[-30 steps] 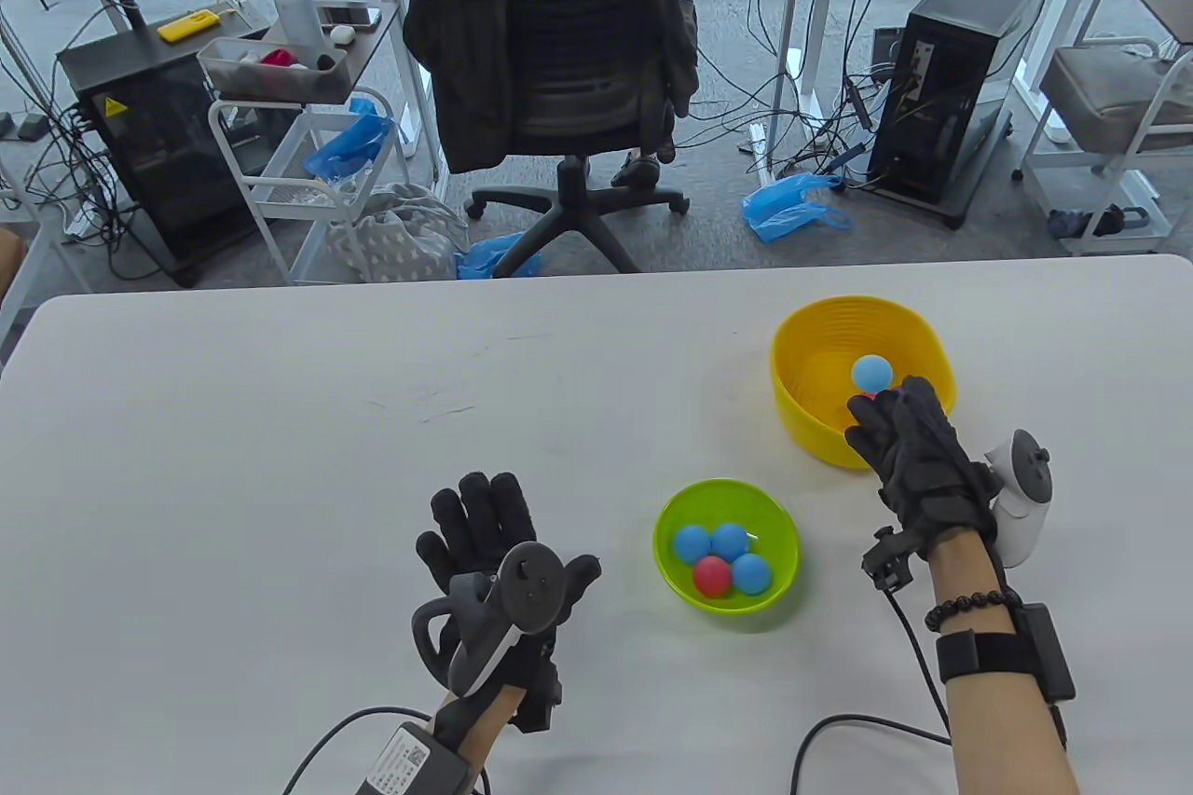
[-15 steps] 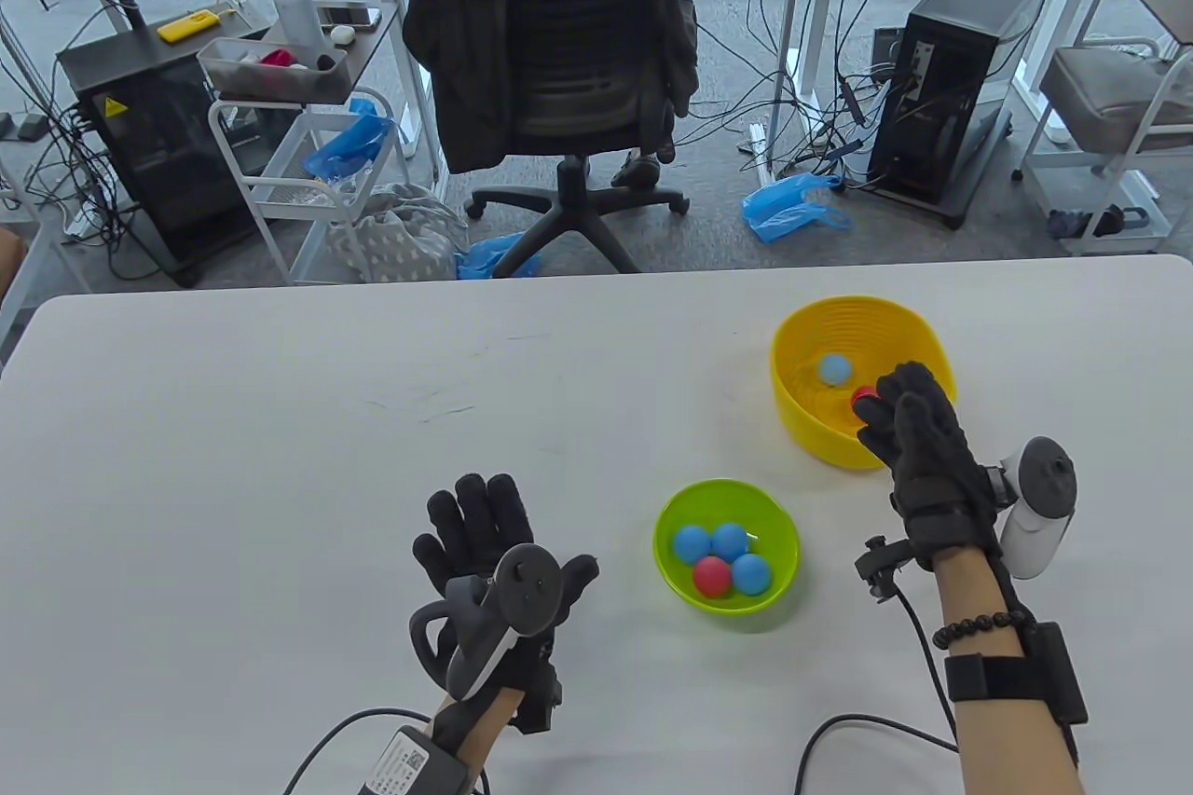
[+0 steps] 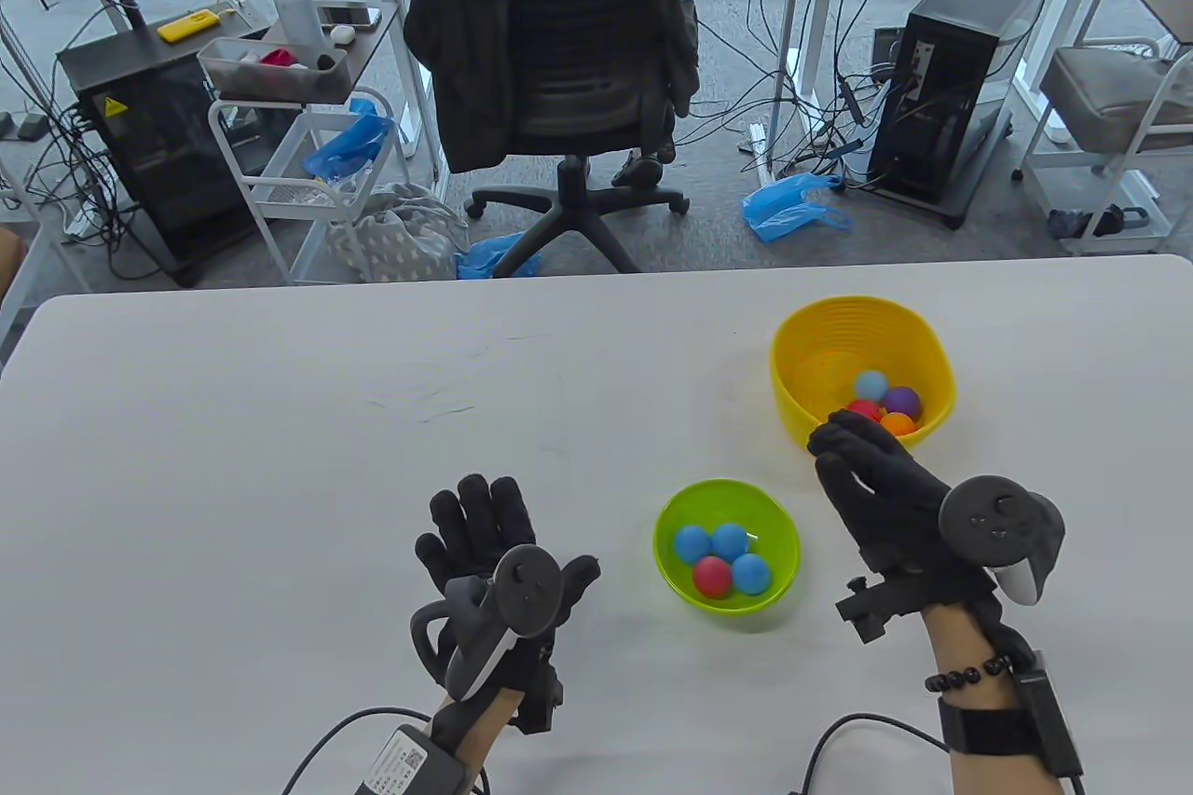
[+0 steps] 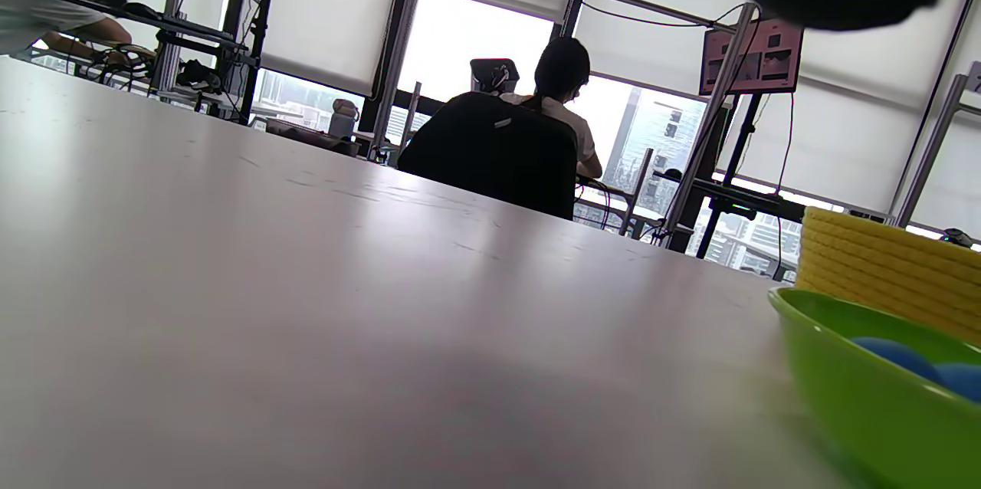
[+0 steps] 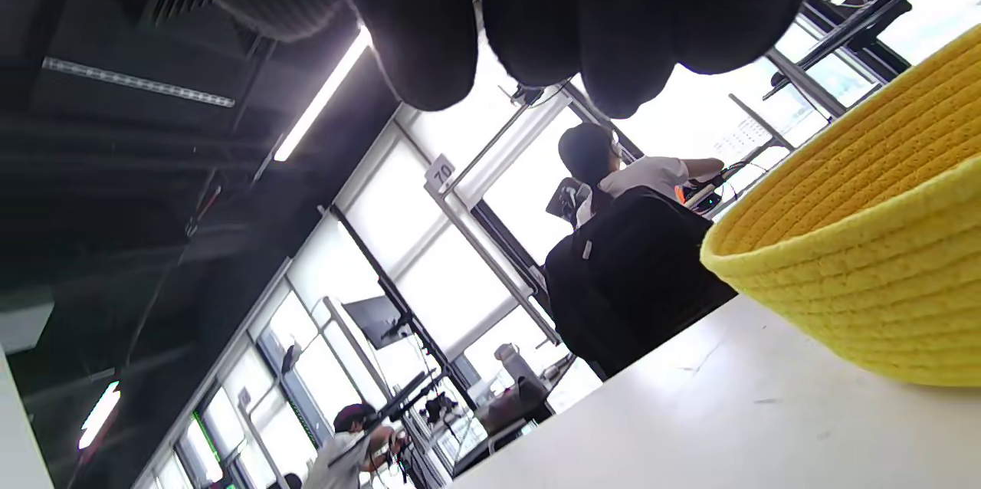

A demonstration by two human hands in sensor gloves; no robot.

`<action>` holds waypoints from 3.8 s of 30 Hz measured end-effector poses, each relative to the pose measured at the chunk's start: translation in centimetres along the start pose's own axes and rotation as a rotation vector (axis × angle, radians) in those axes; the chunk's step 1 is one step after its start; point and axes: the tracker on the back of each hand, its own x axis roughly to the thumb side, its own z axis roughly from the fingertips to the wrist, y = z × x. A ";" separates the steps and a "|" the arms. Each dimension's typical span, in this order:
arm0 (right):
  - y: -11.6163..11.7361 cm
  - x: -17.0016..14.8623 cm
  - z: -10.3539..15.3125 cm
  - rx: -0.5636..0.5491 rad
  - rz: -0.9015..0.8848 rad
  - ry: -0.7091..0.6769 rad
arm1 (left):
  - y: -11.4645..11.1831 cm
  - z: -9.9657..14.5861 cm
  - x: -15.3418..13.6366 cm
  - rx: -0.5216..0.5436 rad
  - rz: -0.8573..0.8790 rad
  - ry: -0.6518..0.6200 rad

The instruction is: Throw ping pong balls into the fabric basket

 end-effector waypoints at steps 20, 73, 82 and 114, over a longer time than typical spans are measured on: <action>9.8 2.6 0.2 0.680 0.313 -0.007 | -0.1 0.0 0.2 -0.005 -0.019 -0.004; 4.2 -0.3 -0.3 0.236 -0.182 -0.017 | 0.0 0.2 0.4 -0.013 0.003 0.002; 1.7 -4.2 0.0 0.053 -0.567 0.088 | -0.1 0.1 0.5 -0.019 -0.004 0.004; 1.9 -12.2 -1.9 0.011 -1.090 0.348 | 0.2 0.3 0.6 0.023 -0.070 0.020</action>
